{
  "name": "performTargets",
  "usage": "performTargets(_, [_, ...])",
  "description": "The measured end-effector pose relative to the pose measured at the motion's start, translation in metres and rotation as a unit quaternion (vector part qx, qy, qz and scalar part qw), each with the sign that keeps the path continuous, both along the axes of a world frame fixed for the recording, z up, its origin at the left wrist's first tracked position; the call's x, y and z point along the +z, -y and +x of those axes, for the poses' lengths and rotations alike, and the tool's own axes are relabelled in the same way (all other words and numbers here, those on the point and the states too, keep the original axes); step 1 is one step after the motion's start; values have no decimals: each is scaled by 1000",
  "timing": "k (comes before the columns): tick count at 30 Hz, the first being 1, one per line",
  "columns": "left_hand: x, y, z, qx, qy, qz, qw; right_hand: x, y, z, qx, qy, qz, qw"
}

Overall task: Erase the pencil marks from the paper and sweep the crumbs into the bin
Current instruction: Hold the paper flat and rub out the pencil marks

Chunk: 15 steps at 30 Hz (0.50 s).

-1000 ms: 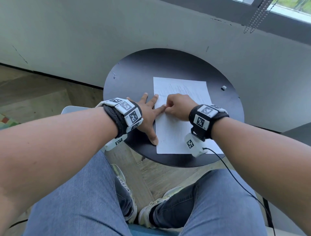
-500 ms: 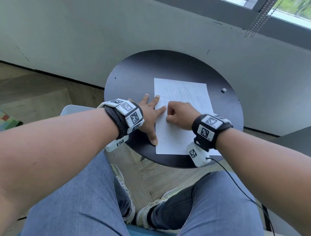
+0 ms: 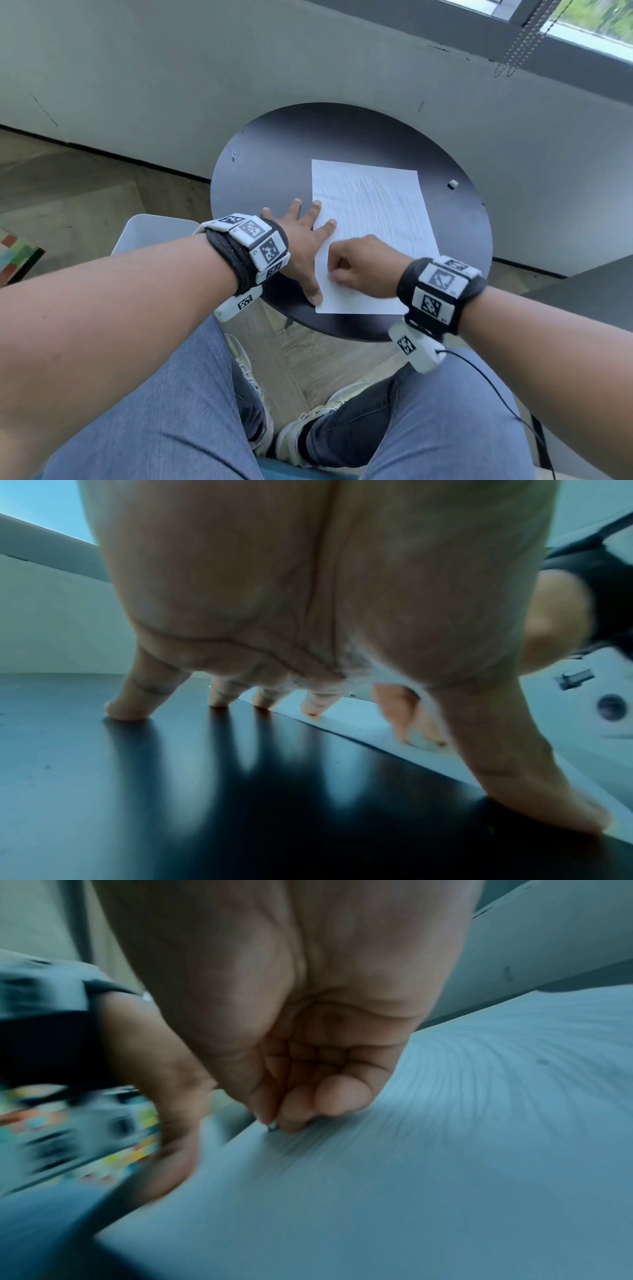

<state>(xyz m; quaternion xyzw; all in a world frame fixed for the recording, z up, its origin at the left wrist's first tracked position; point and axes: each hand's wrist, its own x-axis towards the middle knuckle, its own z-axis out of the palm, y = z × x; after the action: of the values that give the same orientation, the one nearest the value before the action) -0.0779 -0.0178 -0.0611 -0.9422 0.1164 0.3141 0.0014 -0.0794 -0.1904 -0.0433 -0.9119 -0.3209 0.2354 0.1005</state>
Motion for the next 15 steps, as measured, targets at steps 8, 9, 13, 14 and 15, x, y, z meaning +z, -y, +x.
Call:
performTargets(8, [3, -2, -2, -4, 6, 7, 1000, -7, -8, 39, -118, 55, -4, 991])
performTargets(9, [3, -2, -2, -2, 4, 4, 1000, -7, -6, 26, -105, 45, 5, 994])
performTargets(13, [0, -1, -1, 1, -6, 4, 1000, -8, 8, -25, -10, 2, 17, 1000])
performTargets(14, [-1, -1, 0, 1, -5, 7, 1000, -8, 9, -29, 3, -6, 12, 1000])
performTargets(15, [-1, -1, 0, 0, -5, 9, 1000, -7, 9, -26, 6, -8, 6, 1000])
